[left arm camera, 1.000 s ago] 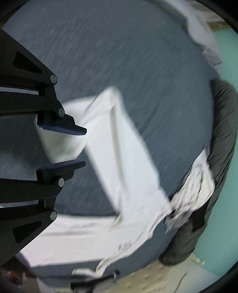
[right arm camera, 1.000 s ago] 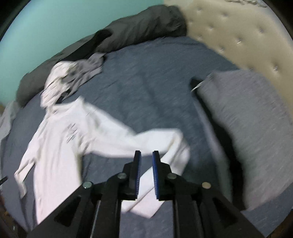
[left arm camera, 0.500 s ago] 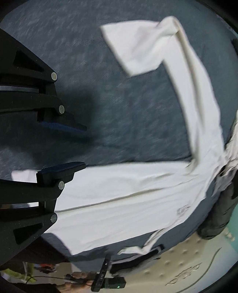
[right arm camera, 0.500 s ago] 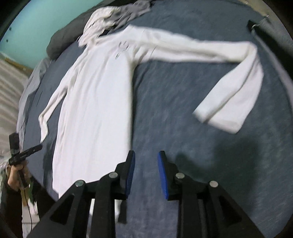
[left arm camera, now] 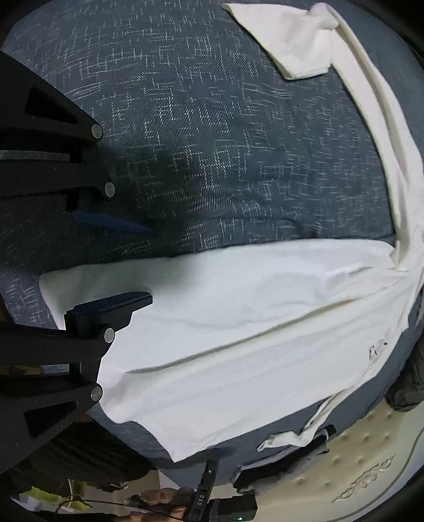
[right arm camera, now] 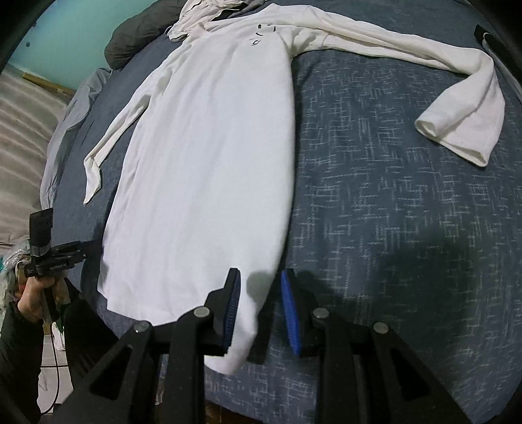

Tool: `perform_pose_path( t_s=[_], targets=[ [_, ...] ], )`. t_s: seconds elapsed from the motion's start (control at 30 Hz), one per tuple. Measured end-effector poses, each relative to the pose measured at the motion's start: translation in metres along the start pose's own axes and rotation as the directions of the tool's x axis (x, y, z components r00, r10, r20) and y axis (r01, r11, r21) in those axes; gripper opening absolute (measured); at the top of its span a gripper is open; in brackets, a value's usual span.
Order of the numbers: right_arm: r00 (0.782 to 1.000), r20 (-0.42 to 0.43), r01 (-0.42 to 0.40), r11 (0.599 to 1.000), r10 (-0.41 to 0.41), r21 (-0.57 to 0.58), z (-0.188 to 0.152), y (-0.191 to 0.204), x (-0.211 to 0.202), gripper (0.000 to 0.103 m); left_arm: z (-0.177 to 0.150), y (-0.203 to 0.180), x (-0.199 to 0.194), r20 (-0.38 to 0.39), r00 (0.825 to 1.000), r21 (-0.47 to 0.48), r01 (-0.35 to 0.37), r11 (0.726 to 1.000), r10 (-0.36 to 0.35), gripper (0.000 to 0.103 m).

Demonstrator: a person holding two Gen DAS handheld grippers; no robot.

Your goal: Fold clothes

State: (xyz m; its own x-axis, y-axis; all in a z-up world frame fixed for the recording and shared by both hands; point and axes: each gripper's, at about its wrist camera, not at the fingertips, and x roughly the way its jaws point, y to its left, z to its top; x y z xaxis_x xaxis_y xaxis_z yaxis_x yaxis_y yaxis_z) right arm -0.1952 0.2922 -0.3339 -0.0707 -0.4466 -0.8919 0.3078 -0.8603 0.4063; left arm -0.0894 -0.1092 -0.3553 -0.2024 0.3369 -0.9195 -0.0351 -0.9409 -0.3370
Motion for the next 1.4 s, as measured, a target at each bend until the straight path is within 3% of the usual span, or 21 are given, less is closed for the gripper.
perform_pose_path(
  t_s=[0.43,0.5,0.57,0.87,1.1,1.4],
  targets=[
    [1.000,-0.001,-0.003,1.000,0.003,0.005,-0.005,0.004,0.000,0.025,-0.016,-0.009,0.011,-0.037,0.999,0.049,-0.021,0.999,0.023,0.040],
    [1.000,-0.002,-0.005,1.000,0.005,0.006,-0.007,0.005,0.000,0.025,-0.016,-0.011,0.011,-0.034,0.999,0.057,-0.017,0.998,0.019,0.030],
    [1.000,-0.001,-0.003,1.000,0.003,0.012,-0.008,0.003,-0.001,0.025,-0.017,-0.012,0.010,-0.031,0.999,0.066,-0.015,0.998,0.017,0.004],
    [1.000,0.001,0.004,1.000,-0.004,0.020,-0.011,-0.001,-0.006,0.025,-0.019,-0.007,-0.014,0.020,1.000,0.093,-0.008,0.996,0.006,0.002],
    [1.000,0.003,0.009,1.000,-0.009,0.023,-0.013,-0.004,-0.010,0.025,-0.020,0.034,-0.042,0.093,0.996,0.029,-0.017,0.999,0.015,0.002],
    [1.000,-0.011,0.013,1.000,-0.012,0.018,-0.017,0.001,-0.006,0.025,-0.015,0.038,-0.049,0.155,0.987,-0.049,-0.030,0.998,0.037,0.002]
  ],
)
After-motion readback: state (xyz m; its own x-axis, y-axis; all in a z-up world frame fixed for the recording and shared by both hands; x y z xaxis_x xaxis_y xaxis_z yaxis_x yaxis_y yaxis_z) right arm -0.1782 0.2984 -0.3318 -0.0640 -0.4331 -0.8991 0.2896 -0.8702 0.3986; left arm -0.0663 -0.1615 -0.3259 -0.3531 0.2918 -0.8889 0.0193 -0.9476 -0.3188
